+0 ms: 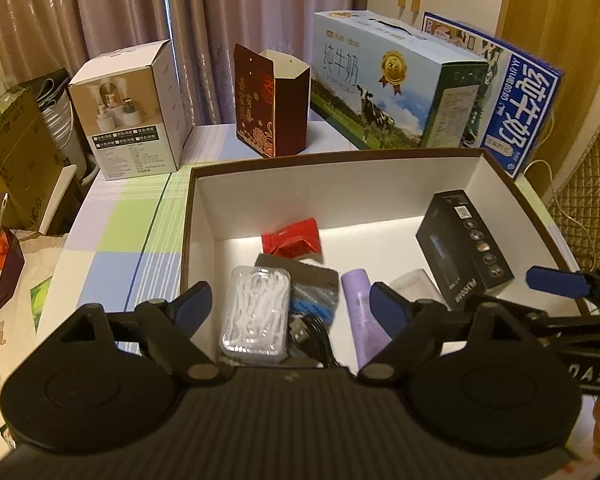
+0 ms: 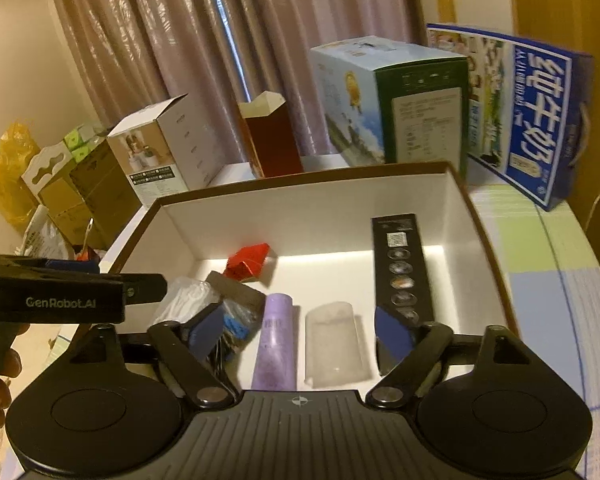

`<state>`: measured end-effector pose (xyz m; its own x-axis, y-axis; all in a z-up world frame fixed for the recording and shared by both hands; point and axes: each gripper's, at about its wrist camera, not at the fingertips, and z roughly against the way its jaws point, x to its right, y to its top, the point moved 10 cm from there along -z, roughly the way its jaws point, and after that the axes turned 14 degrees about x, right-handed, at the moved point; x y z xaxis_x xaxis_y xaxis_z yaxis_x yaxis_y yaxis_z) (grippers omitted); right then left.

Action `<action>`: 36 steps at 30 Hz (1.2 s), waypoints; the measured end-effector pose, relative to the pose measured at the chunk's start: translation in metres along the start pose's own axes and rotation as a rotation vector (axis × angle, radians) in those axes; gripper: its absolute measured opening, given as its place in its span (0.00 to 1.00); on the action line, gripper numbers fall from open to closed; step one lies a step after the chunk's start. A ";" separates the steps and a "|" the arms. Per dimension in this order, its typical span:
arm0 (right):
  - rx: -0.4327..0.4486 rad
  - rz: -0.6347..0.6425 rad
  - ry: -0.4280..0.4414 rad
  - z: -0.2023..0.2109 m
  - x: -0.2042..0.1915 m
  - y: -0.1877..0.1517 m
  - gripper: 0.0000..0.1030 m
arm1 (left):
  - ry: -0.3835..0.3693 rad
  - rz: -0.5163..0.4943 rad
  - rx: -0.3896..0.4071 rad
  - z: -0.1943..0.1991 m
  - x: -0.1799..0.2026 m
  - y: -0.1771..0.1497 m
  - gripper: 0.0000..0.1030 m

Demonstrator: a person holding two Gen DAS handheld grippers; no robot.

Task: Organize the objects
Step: 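Withdraw both open tools from the box toward the cotton swabs and hair clip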

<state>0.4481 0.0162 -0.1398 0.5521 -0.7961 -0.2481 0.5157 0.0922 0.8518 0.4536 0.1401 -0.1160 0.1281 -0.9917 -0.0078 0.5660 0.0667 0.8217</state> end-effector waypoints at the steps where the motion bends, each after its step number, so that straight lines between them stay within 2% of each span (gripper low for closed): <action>1: 0.004 -0.002 -0.003 0.004 0.002 0.000 0.81 | 0.000 0.004 0.002 0.004 0.001 -0.001 0.82; 14: 0.022 0.038 -0.006 0.062 0.004 -0.007 0.91 | -0.016 0.074 -0.003 0.053 0.021 -0.027 0.83; 36: -0.031 -0.001 -0.006 0.127 0.016 -0.037 0.92 | 0.008 0.149 -0.043 0.117 0.037 -0.079 0.83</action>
<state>0.3551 -0.0759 -0.1170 0.5477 -0.7998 -0.2456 0.5361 0.1102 0.8369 0.3180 0.0857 -0.1148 0.2200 -0.9696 0.1074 0.5749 0.2178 0.7887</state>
